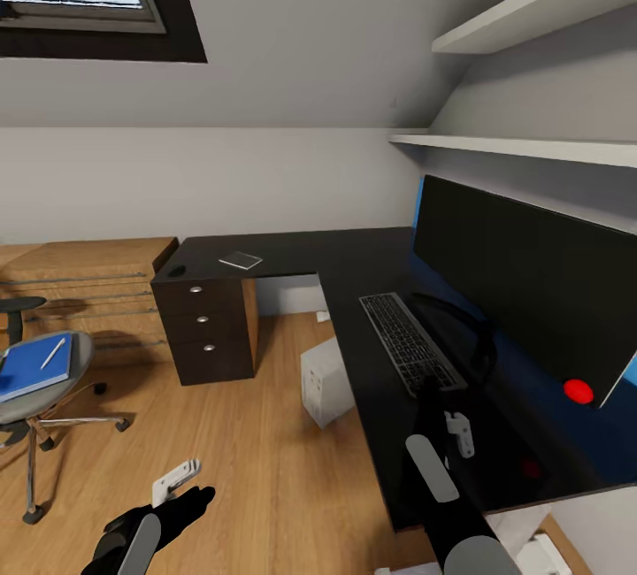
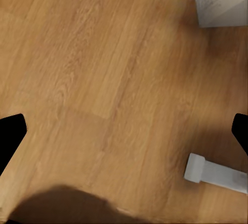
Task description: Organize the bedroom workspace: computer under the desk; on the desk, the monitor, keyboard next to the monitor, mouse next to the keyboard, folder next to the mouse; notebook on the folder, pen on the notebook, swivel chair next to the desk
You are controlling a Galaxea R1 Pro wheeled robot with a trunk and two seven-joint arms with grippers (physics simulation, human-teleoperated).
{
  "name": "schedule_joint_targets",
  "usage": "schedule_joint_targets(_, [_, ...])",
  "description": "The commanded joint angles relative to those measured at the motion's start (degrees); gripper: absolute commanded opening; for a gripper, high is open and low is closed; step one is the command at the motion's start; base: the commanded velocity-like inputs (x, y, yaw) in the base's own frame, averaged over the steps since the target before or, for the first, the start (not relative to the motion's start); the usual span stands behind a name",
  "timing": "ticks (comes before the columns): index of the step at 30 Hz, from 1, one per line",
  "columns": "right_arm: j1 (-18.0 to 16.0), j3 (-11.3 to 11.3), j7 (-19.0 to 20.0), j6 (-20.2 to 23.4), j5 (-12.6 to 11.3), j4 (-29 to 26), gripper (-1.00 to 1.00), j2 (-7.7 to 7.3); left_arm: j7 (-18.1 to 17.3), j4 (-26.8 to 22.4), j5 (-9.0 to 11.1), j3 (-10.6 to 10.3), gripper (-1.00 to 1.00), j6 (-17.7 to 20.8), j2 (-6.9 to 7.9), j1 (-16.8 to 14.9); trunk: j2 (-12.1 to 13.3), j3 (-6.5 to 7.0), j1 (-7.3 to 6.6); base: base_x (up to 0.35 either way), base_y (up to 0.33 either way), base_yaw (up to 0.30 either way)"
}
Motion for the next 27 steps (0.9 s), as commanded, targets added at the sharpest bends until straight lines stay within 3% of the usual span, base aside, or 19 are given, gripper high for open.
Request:
schedule_joint_targets(1, [-0.03,-0.05,-0.11,-0.11,-0.16,-0.05,1.00,0.03,0.46,-0.08,0.61,-0.01,1.00,0.21,0.01,-0.03,-0.04,-0.06,-0.04,-0.333,0.000,0.000])
schedule_joint_targets(13, [-0.03,-0.05,-0.05,-0.14,-0.16,-0.11,1.00,0.03,0.46,-0.08,0.61,0.01,1.00,0.22,0.01,-0.03,-0.04,-0.06,-0.04,-0.291,-0.003,0.000])
schedule_joint_targets(17, [-0.03,0.05,0.17,-0.19,0.00,-0.44,1.00,-0.02,0.51,-0.08,0.52,0.04,1.00,0.17,0.08,-0.03,-0.04,-0.06,-0.04,-0.082,-0.013,0.000])
schedule_joint_targets(20, [-0.03,0.69,0.32,-0.20,0.15,-1.35,1.00,-0.04,0.53,-0.08,0.47,0.08,1.00,0.13,0.09,-0.03,-0.04,-0.06,-0.04,-0.026,-0.004,0.000])
schedule_joint_targets(27, [0.29,4.15,0.30,0.62,1.00,-6.10,1.00,-0.66,0.61,-0.08,0.34,0.03,1.00,0.10,0.01,-0.03,2.77,1.20,-1.58,-0.009,-0.001,0.000])
